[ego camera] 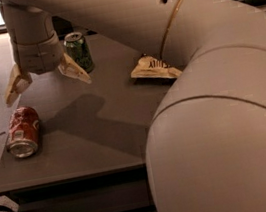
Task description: Place coke can upright
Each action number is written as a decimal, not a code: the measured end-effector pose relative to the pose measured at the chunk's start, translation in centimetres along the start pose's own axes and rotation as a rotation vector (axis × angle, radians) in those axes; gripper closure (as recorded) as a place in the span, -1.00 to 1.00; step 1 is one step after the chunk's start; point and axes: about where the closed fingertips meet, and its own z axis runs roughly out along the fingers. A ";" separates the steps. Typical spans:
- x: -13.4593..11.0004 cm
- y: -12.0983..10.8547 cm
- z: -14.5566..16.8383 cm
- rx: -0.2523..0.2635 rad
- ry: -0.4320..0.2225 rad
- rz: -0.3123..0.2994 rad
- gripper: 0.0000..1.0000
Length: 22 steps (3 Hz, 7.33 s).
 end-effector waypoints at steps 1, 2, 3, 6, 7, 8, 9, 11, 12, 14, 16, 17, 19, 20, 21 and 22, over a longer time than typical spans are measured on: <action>0.0 0.0 0.0 -0.001 -0.002 -0.001 -1.00; -0.9 1.1 0.9 -0.016 0.005 0.000 -1.00; -1.0 2.4 1.9 -0.042 0.007 0.001 -1.00; 1.1 6.8 4.3 -0.067 0.017 0.007 -1.00; 0.7 7.9 5.2 -0.092 0.000 -0.007 -1.00; -0.5 8.4 6.2 -0.124 -0.010 -0.016 -1.00; -1.6 8.5 7.4 -0.133 -0.003 0.001 -1.00; -1.6 8.1 8.3 -0.118 0.003 0.029 -0.16; -1.6 8.2 7.9 -0.118 0.003 0.029 0.28; -1.6 8.2 7.8 -0.118 0.003 0.027 1.00; -1.8 7.5 7.0 -0.109 -0.065 0.022 1.00; -2.2 5.1 4.9 -0.096 -0.205 0.035 1.00; -4.5 -0.8 0.2 -0.126 -0.508 0.009 1.00; -5.6 -2.8 -1.3 -0.162 -0.622 -0.033 1.00; -6.3 -4.0 -2.2 -0.195 -0.740 -0.102 1.00; -6.6 -4.5 -2.9 -0.218 -0.874 -0.200 1.00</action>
Offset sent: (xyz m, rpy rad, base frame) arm 0.0029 0.0262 -0.0176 -0.0067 0.0524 0.0042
